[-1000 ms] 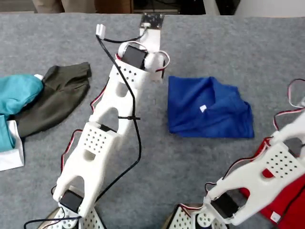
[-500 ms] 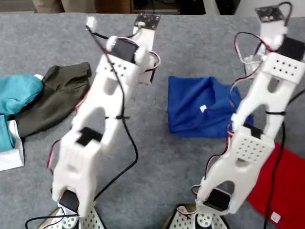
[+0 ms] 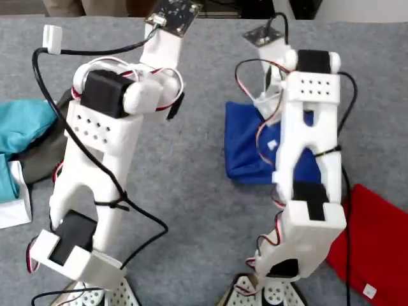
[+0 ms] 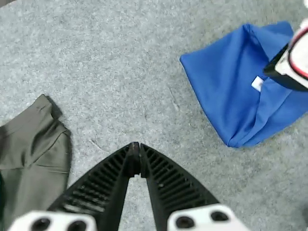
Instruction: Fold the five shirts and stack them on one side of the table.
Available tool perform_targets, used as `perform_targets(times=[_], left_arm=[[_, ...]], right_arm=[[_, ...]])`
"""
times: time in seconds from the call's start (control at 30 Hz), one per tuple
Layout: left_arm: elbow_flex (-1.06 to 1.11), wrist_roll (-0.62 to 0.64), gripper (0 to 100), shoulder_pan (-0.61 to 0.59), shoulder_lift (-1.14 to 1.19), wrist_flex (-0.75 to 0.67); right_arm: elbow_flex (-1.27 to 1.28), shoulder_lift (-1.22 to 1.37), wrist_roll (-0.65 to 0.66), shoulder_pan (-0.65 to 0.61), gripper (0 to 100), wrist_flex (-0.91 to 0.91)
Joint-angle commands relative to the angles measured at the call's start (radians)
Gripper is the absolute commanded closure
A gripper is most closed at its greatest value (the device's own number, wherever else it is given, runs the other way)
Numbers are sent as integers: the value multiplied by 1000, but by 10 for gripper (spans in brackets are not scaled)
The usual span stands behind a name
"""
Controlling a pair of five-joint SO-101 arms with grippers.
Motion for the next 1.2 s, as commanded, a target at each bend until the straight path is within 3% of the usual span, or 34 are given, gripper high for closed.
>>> perform_targets(times=[0.0, 0.27, 0.73, 0.87, 1.17], left_arm=[[-2, -23, 981, -8, -41, 8], [9, -23, 981, 37, 13, 6], [3, -23, 981, 60, 114, 6], [3, -23, 981, 61, 114, 6], [3, -23, 981, 78, 120, 6]], right_arm=[[16, 45, 3, 42, 994, -46], [-125, 193, 11, 168, 994, -48], [-631, 593, 60, 332, 994, -37], [-765, 619, 69, 328, 994, 58], [-591, 582, 146, 328, 994, 80]])
